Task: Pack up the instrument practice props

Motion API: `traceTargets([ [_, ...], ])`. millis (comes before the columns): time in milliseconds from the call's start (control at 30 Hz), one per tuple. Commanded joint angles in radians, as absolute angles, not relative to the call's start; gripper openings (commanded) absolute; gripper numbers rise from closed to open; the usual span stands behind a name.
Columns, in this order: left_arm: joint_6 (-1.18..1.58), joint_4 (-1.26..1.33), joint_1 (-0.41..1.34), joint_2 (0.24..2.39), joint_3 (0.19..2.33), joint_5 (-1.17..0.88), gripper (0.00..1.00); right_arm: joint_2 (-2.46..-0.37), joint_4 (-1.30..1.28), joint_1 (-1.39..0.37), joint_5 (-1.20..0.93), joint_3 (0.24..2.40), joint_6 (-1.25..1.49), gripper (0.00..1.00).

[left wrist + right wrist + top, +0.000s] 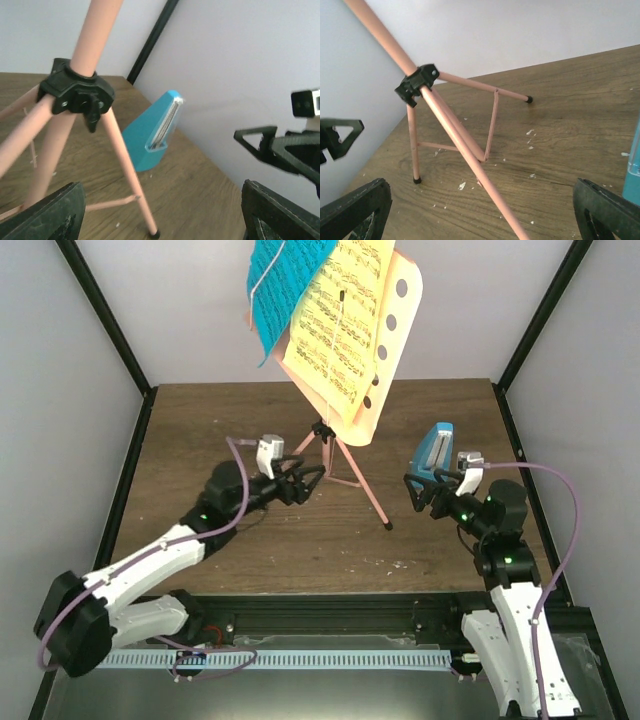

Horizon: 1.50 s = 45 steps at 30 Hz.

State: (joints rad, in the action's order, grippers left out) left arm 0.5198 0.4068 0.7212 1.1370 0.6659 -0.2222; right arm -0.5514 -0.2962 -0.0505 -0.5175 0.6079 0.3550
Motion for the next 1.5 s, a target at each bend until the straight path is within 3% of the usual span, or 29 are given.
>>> traceTargets([
  [0, 0.344, 0.116, 0.573, 1.057, 0.705, -0.517, 0.87, -0.562, -0.256, -0.048, -0.634, 0.581, 0.312, 1.00],
  [167, 0.350, 0.089, 0.357, 1.102, 0.719, -0.758, 0.87, -0.633, -0.228, -0.049, -0.776, 0.545, 0.274, 1.00],
  [267, 0.314, 0.066, 0.333, 1.185, 0.769, -0.851, 0.87, -0.682, -0.217, -0.050, -0.805, 0.531, 0.293, 1.00],
  [667, 0.183, 0.097, 0.259, 1.372, 0.901, -0.785, 0.86, -0.749, -0.209, -0.058, -0.824, 0.474, 0.350, 1.00],
  [1267, 0.117, 0.032, 0.268, 1.667, 1.144, -1.040, 0.83, -0.858, -0.188, -0.071, -0.754, 0.396, 0.448, 1.00],
  [1467, 0.055, -0.055, 0.305, 1.698, 1.186, -1.022, 0.82, -0.859, -0.198, -0.070, -0.733, 0.397, 0.460, 1.00],
])
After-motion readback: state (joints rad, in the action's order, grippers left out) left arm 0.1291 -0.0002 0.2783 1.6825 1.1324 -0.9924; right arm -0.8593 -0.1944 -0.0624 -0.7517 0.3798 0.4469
